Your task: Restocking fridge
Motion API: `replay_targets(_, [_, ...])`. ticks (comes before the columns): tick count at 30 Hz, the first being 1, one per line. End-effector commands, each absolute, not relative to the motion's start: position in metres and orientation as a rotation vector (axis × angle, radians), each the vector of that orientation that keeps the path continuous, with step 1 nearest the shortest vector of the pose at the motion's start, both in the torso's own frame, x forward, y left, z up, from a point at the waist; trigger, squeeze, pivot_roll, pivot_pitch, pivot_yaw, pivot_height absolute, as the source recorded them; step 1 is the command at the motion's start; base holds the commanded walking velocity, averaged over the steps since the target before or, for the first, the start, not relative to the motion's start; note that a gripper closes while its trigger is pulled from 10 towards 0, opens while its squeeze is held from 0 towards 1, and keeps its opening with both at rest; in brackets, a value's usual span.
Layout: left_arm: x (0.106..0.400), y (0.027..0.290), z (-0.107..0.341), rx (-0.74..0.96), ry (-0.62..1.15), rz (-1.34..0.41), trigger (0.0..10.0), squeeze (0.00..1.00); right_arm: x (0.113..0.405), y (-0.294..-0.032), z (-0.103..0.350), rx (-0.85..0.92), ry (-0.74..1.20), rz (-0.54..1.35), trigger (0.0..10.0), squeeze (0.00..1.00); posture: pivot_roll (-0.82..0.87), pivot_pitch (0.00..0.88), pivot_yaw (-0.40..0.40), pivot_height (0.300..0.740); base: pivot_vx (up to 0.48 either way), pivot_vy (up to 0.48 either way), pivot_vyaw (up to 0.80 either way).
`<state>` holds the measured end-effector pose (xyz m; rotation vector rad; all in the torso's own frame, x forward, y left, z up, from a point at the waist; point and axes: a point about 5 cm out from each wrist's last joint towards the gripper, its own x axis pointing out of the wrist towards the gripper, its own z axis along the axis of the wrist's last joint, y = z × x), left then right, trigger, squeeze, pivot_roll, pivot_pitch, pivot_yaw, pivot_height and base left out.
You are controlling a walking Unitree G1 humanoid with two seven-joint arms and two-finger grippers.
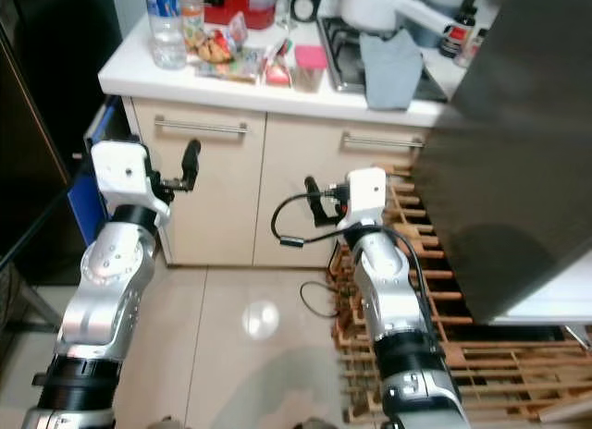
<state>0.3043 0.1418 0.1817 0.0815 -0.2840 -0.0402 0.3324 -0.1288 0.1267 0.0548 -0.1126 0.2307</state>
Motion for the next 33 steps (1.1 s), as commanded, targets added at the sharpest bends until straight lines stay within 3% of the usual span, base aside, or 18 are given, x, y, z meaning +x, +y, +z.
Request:
replay_targets(1, [0.302,0.132,0.199,0.101,-0.372,-0.072,10.0,0.0,0.337,-0.133,0.153,0.068,-0.235,0.193,10.0,0.0,0.09,0.0,-0.085,0.74,0.48,0.0,0.0])
replay_targets(14, [0.302,0.129,0.212,0.102,-0.428,-0.067,10.0,0.0,0.346,-0.123,0.158,0.051,-0.213,0.218,10.0,0.0,0.09,0.0,-0.085,0.74,0.48,0.0,0.0])
replay_targets(15, [0.302,0.129,0.213,0.099,-0.429,-0.066,10.0,0.0,0.346,-0.122,0.159,0.069,-0.217,0.229,10.0,1.0,0.09,0.0,-0.086,0.74,0.48,0.0,0.0])
replay_targets(33, [0.305,0.128,0.217,0.099,-0.434,-0.078,10.0,0.0,0.35,-0.117,0.168,0.181,-0.231,0.215,10.0,1.0,0.09,0.0,-0.076,0.74,0.474,0.0,0.0])
